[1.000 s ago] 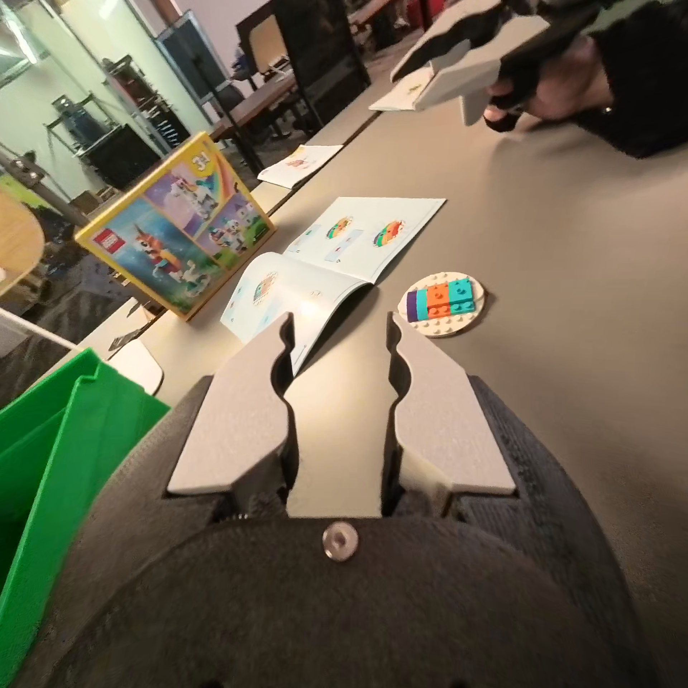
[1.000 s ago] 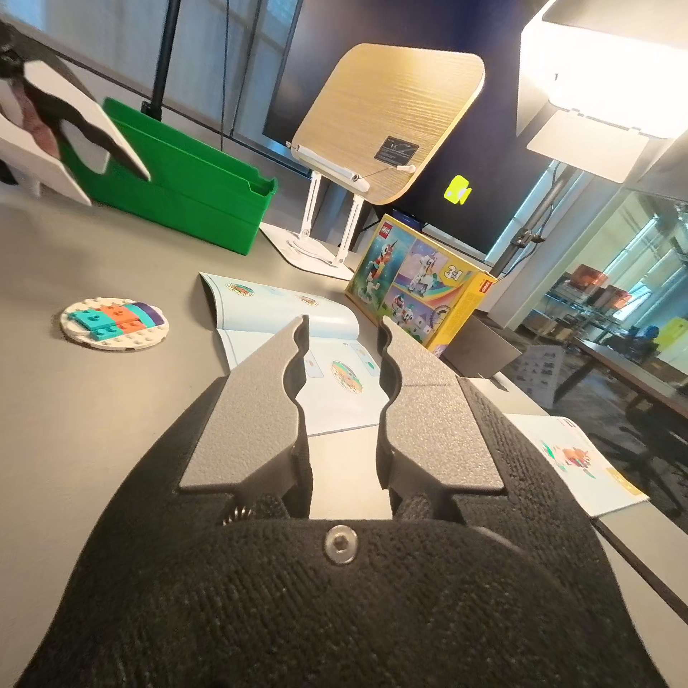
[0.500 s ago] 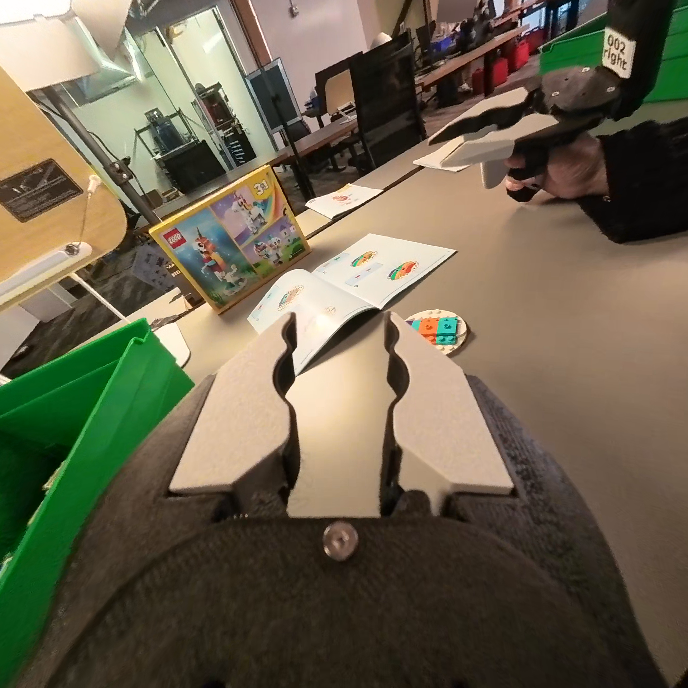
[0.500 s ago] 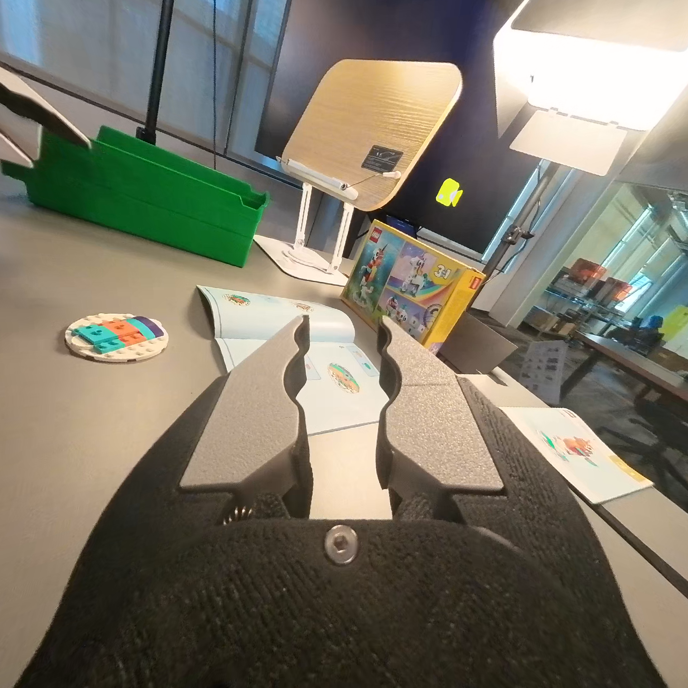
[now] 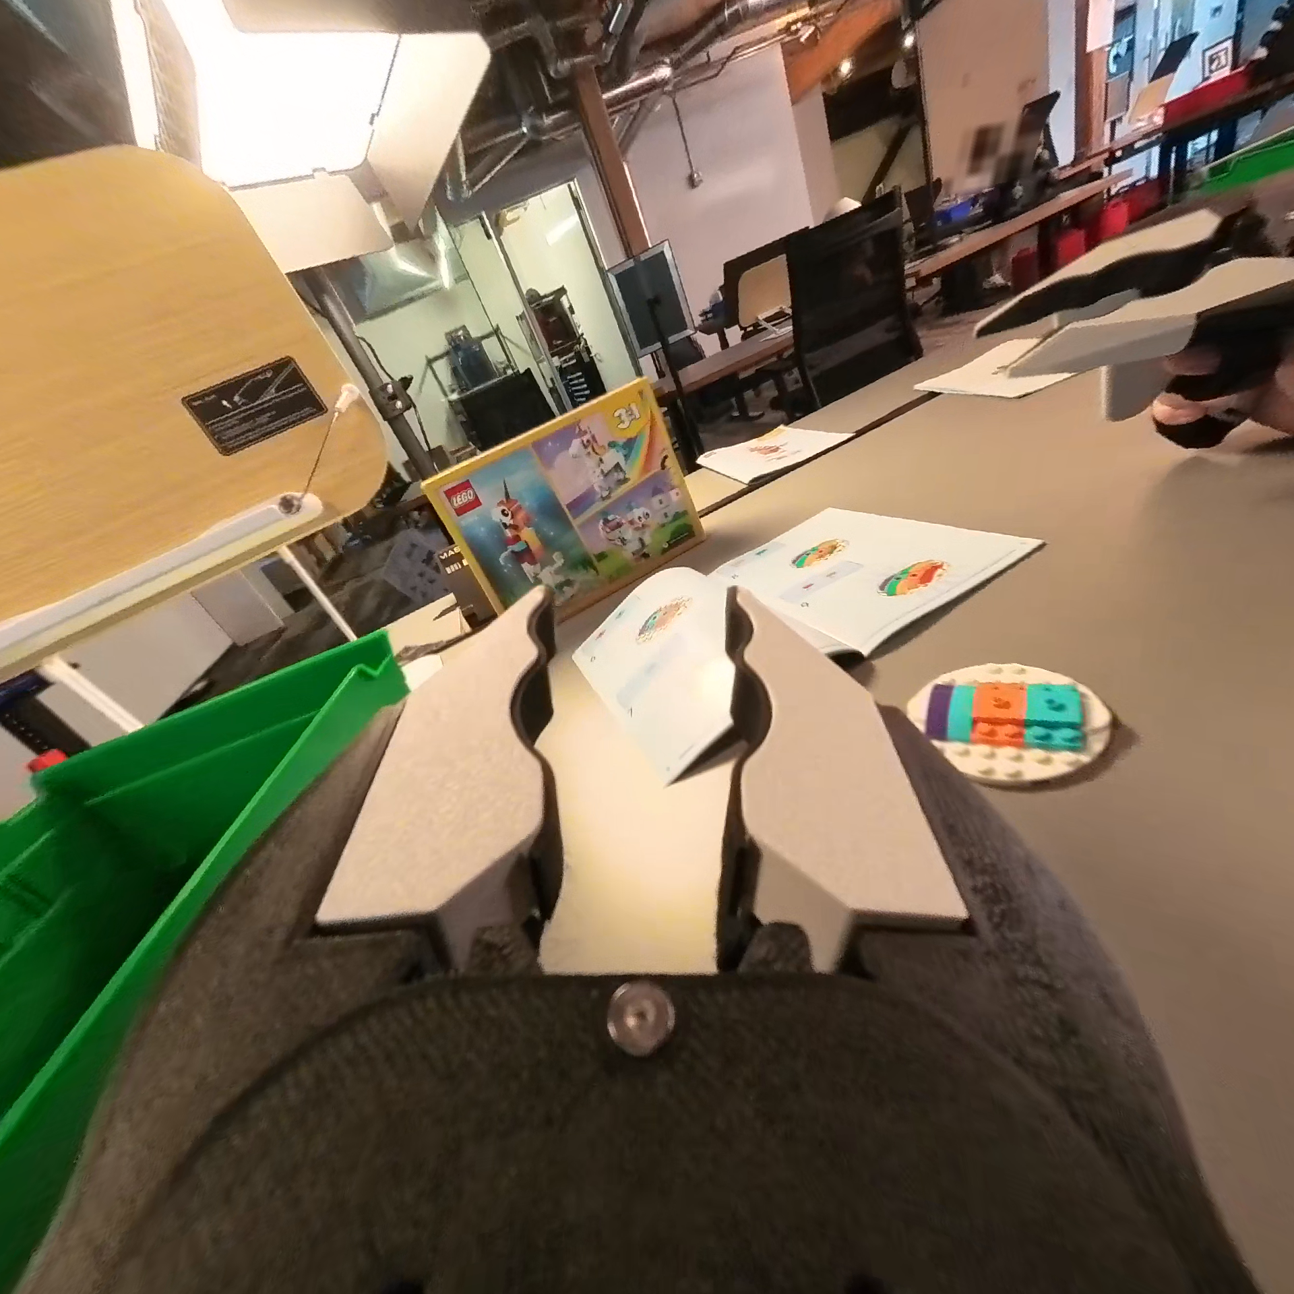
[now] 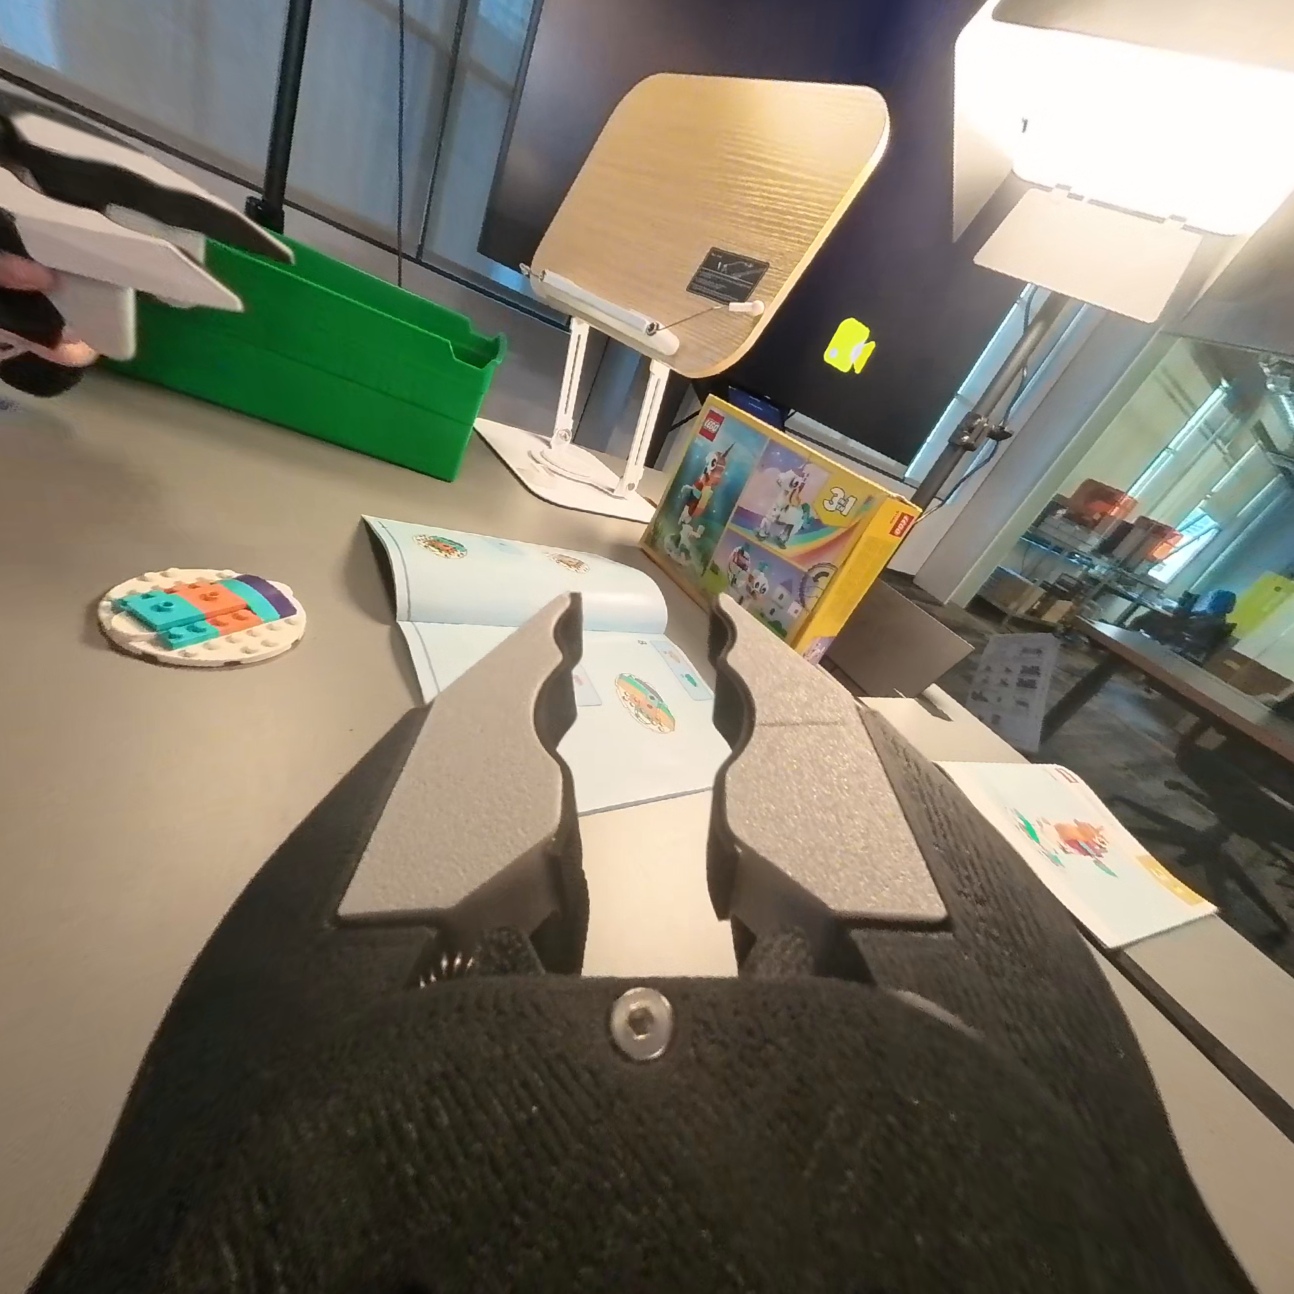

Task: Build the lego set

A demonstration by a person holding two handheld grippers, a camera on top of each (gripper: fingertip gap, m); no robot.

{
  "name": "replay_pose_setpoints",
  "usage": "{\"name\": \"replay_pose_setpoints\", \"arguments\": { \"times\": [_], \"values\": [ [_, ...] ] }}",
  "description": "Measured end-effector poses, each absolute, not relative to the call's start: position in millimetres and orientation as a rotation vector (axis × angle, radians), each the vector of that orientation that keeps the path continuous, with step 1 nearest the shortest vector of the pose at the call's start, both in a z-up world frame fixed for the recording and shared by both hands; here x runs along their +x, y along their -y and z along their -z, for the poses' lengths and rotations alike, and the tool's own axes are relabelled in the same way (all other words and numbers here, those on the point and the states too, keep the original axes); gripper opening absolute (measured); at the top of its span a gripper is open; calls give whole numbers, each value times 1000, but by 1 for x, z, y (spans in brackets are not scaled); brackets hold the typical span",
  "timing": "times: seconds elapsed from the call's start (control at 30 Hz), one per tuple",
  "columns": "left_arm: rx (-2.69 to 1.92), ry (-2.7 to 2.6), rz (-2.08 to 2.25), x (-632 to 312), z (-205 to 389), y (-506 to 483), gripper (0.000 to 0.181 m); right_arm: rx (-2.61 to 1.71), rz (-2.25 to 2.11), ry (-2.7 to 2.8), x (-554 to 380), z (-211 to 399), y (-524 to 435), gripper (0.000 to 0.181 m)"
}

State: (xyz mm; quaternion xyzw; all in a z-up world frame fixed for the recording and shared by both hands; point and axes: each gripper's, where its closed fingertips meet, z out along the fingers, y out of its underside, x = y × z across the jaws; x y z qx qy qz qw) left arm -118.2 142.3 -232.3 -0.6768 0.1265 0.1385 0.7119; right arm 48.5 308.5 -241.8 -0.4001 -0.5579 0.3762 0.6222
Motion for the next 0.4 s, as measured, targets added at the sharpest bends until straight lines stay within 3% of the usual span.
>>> {"name": "replay_pose_setpoints", "arguments": {
  "times": [0.4],
  "values": [
    [-1425, -310, -254, -114, 233, -142, 45, -937, -795, 1292, 42, 247, -316, 34]
  ]
}}
